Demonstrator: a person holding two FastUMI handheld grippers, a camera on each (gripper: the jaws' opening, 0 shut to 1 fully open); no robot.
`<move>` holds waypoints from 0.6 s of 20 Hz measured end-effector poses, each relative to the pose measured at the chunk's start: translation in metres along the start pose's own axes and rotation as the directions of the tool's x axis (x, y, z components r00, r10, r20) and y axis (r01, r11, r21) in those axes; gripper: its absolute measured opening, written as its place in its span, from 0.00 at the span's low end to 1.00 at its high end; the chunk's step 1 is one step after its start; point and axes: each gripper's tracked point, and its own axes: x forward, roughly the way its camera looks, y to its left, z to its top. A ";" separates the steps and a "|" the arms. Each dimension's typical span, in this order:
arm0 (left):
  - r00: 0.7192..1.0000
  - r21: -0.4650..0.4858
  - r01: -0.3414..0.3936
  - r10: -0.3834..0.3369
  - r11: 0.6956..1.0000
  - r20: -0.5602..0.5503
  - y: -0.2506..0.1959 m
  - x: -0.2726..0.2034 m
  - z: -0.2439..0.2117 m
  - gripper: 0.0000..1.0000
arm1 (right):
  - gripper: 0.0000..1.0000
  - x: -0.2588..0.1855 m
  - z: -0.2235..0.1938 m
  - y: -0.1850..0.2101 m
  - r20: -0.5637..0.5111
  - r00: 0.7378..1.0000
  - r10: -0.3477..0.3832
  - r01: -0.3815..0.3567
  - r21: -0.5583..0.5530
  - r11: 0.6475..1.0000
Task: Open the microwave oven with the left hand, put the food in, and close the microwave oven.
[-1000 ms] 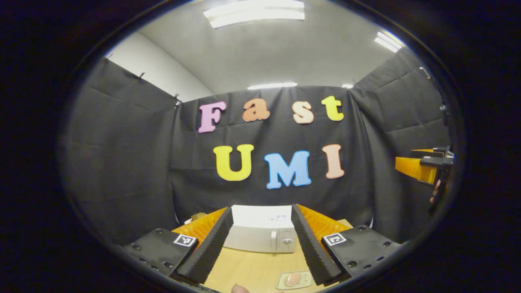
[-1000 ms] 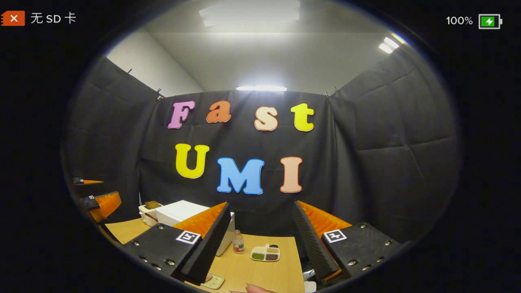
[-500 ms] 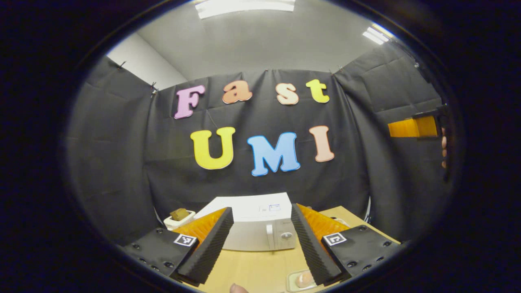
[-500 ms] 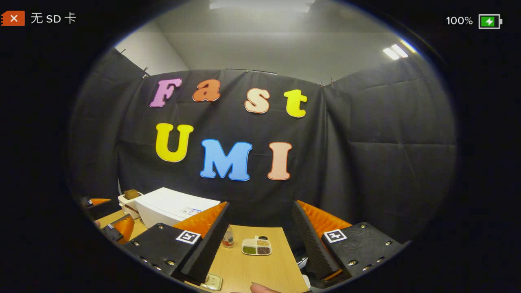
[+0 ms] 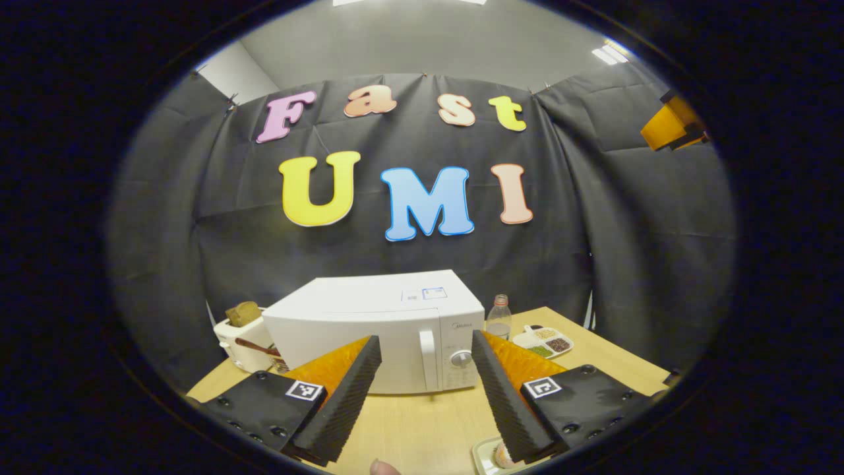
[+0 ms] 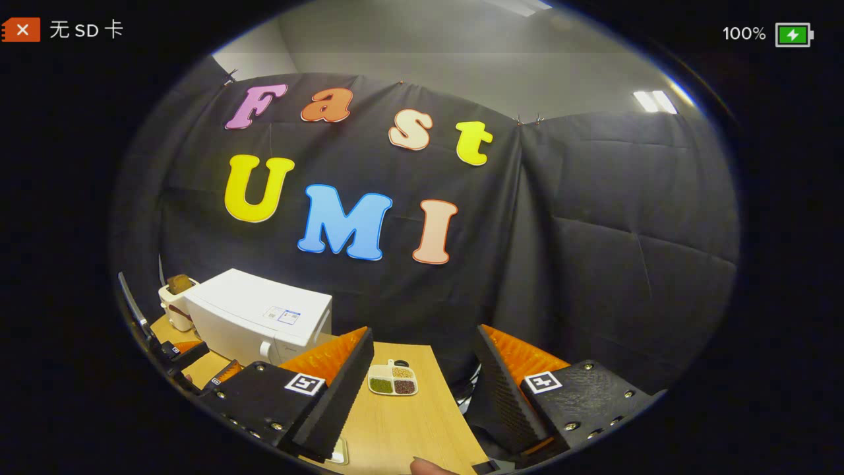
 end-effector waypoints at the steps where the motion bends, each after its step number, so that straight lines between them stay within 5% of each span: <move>1: 1.000 -0.007 0.001 -0.001 1.000 -0.012 0.003 0.016 -0.013 0.96 | 0.94 0.001 -0.003 0.001 -0.011 1.000 -0.011 0.010 -0.013 1.000; 7: 0.993 -0.060 0.024 -0.031 0.998 -0.118 0.000 0.093 -0.091 0.96 | 0.94 0.002 -0.010 -0.005 -0.051 0.996 -0.078 0.074 -0.084 0.994; 12: 0.991 -0.064 0.019 -0.027 0.998 -0.131 0.002 0.142 -0.112 0.94 | 0.94 -0.002 -0.014 -0.022 -0.070 0.988 -0.137 0.129 -0.110 0.985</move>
